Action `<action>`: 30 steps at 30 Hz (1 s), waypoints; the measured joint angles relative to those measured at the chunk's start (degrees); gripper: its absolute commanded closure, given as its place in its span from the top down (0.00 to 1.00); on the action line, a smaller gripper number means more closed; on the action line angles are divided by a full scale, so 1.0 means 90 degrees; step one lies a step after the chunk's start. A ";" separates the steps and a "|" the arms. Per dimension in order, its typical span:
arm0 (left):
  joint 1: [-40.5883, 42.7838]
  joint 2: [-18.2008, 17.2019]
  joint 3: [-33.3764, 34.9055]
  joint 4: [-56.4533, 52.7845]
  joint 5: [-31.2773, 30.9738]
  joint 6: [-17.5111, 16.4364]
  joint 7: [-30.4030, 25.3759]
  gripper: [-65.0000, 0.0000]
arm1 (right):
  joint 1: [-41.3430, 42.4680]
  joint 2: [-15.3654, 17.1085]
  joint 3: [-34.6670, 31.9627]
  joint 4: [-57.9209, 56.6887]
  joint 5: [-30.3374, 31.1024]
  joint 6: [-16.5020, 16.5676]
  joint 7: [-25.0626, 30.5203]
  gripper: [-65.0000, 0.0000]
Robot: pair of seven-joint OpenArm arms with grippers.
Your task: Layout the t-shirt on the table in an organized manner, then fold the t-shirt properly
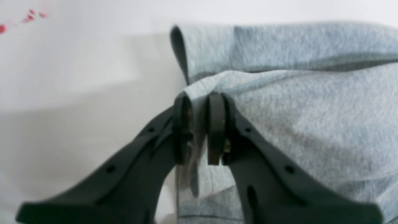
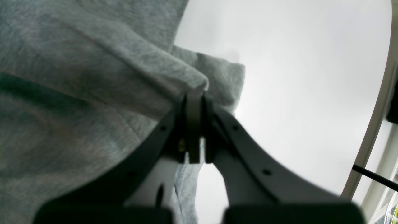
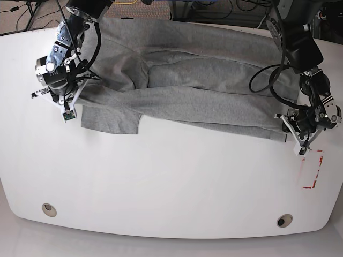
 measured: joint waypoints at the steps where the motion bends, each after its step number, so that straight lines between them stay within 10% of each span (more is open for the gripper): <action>1: 0.0017 -0.0007 0.0000 0.0015 0.0000 0.0002 0.0000 0.13 | 0.0000 0.0000 0.0000 0.0000 0.0000 0.0000 0.0000 0.01; 8: 0.0160 -0.0015 0.0000 0.0022 0.0022 0.0002 0.0005 0.35 | 0.0000 0.0000 0.0000 0.0000 0.0000 0.0000 0.0000 0.01; 20: 0.0175 -0.0015 0.0000 0.0019 0.0044 0.0000 0.0029 0.24 | 0.0000 -0.0007 0.0000 0.0000 -0.0002 0.0000 -0.0002 0.01; 30: 0.0175 -0.0012 0.0000 0.0007 0.0044 0.0000 0.0029 0.50 | 0.0000 -0.0007 0.0000 0.0000 -0.0002 0.0000 0.0000 0.01</action>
